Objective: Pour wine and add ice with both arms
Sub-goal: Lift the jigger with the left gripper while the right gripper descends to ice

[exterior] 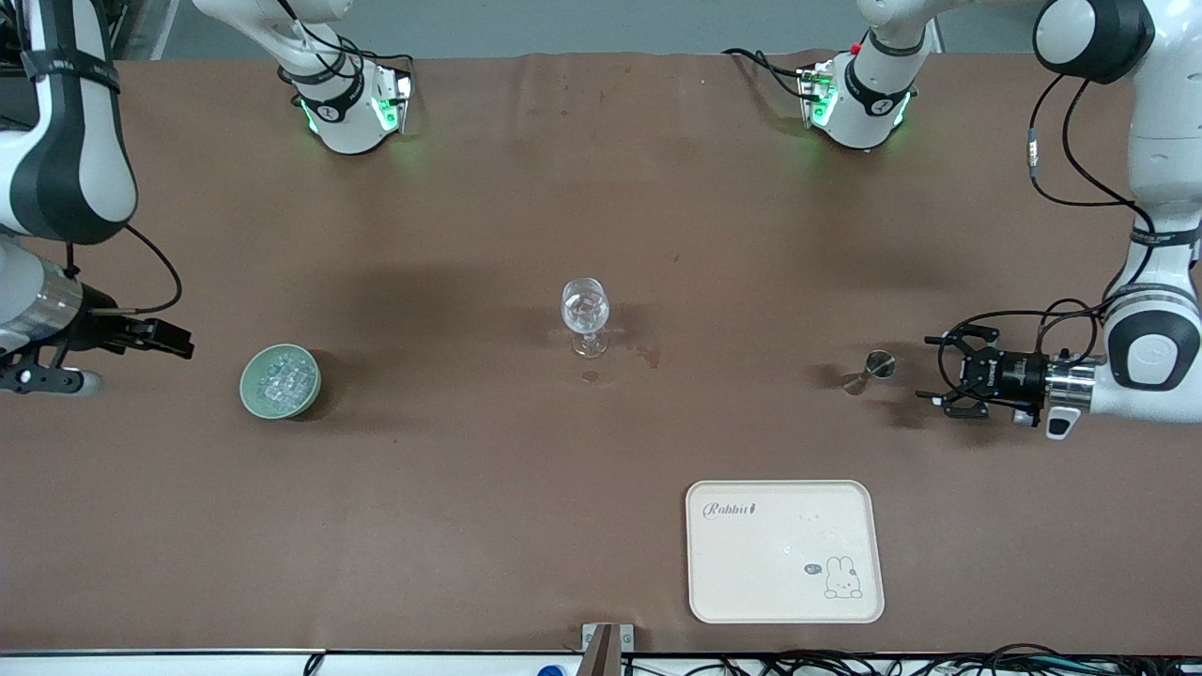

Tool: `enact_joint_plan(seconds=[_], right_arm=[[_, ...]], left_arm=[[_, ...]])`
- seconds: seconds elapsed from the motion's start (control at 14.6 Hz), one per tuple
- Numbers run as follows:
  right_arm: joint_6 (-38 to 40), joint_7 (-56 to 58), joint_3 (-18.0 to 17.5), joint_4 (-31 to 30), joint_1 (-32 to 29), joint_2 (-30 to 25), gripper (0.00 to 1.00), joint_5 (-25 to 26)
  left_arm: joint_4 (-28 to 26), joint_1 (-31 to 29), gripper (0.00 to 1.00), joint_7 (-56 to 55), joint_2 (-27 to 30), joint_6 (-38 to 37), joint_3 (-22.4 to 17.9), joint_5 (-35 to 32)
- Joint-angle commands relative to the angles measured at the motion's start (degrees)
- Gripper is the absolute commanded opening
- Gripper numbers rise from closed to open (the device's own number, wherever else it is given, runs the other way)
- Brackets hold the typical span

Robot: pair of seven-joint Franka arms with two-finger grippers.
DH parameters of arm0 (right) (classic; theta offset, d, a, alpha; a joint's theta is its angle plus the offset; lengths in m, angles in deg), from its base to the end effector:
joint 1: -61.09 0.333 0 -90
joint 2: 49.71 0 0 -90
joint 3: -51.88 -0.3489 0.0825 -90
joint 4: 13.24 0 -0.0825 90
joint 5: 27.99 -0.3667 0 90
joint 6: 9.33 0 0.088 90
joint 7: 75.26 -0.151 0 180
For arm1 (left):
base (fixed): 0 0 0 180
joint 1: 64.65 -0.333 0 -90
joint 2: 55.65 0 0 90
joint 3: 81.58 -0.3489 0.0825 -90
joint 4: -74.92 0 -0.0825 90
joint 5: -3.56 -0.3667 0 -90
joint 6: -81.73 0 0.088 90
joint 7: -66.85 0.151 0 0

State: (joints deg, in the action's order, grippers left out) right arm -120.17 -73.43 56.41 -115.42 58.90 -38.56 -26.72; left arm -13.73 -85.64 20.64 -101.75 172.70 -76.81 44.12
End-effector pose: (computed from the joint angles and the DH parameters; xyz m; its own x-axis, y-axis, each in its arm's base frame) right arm 0.5950 -0.0701 0.4356 0.9961 -0.0765 -0.0442 -0.0750 -0.9966 0.0342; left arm 0.6152 0.0842 0.1787 0.0069 0.5336 -0.8457 0.9570 -0.2488 -0.1492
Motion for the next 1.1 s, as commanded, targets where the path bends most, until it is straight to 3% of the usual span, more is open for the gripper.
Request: enact_joint_plan(seconds=[0.0,0.27,0.69,1.03], right_arm=[[-4.1,-0.7,-0.4,-3.5,-0.1,0.9,0.99,0.0],[-11.9,-0.7,-0.4,-9.7,0.7,1.8,0.99,0.0],[-13.3,-0.7,-0.4,-10.4,2.6,6.0,0.98,0.0],[-24.1,-0.8,-0.4,-16.6,2.5,7.4,0.83,0.0]], left_arm=[[-0.6,0.0,1.00,0.3,-0.8,-0.8,0.4,2.5],[-0.9,0.5,1.00,2.2,-1.8,-0.8,0.5,5.1],[-0.8,0.8,0.97,7.6,-3.9,-0.8,0.6,8.2],[-0.6,1.0,0.94,8.2,-5.0,-0.7,1.0,10.2]])
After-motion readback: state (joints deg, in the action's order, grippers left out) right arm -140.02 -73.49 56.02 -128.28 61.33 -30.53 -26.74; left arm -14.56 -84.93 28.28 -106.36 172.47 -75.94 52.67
